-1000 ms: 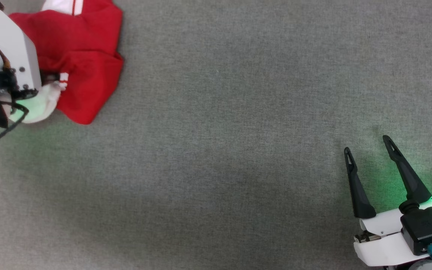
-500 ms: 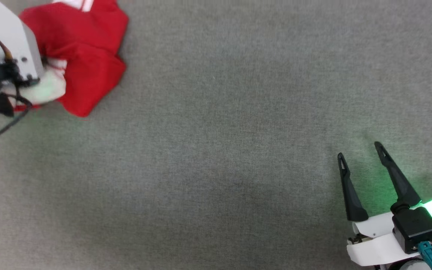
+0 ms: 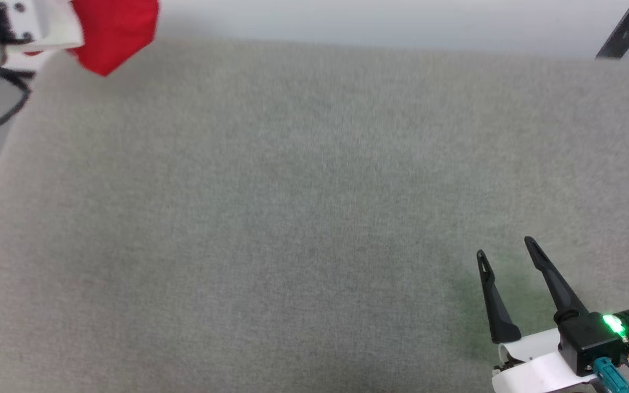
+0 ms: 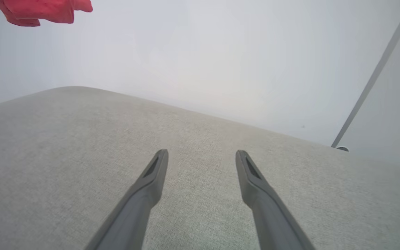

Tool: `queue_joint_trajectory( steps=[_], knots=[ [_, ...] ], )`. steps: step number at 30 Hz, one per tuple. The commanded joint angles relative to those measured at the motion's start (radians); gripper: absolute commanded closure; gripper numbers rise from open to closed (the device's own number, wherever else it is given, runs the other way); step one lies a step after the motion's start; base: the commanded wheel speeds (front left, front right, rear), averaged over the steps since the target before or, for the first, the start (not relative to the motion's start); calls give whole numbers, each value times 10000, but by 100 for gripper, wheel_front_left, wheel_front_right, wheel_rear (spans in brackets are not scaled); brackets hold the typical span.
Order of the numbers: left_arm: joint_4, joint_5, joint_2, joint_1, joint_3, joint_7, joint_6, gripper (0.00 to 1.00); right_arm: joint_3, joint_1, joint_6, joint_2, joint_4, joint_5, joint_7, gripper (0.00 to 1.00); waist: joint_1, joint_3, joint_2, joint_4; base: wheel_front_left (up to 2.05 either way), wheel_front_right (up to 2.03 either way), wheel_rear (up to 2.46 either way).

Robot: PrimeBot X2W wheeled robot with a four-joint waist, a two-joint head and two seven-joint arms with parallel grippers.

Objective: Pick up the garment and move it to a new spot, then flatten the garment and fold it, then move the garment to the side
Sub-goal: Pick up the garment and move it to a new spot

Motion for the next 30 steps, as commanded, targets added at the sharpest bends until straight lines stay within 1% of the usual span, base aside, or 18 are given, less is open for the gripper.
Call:
queue_joint_trajectory(
  steps=[1, 5, 9, 12, 18, 20, 24, 30],
  knots=[
    [-27, -39, -163, -50, -99, 51, -163, 100, -64, 110, -3, 31, 77, 113, -50, 0, 0, -1141, -1, 9, 0, 0, 0],
    [-127, -142, -481, 88, -299, 125, -425, 100, -331, 95, -3, 32, 146, 196, -60, 0, 0, -1498, -1, -296, 0, 0, 0],
    [-352, -297, -965, 331, -515, 216, -583, 100, -831, 81, -3, 23, 217, 106, -53, 0, 0, -1617, -1, -906, 0, 0, 0],
    [-548, -394, -1226, 449, -645, 344, -629, 100, -1225, 62, -4, 25, 291, -5, -51, 0, 0, -1603, -1, -1536, 0, 0, 0],
    [-1035, -754, -2119, 755, -901, 651, -707, 100, -2126, 28, -4, 28, 371, -238, -48, 0, 0, -1471, -1, -2874, 0, 0, 0],
    [-1196, -840, -2291, 885, -1016, 818, -728, 100, -2363, 37, -4, 33, 389, -231, -48, 0, 0, -1399, -1, -3325, 0, 0, 0],
    [-1432, -1048, -2557, 1153, -1152, 1285, -732, 100, -2658, 47, -4, 32, 363, -80, -48, 0, 0, -1204, -1, -4152, 0, 0, 0],
    [-1599, -1129, -2447, 1916, -1472, 2168, -449, 100, -2696, -10, -4, 32, 409, 242, -47, 0, 0, -782, -1, -4968, 0, 0, 0]
  ],
)
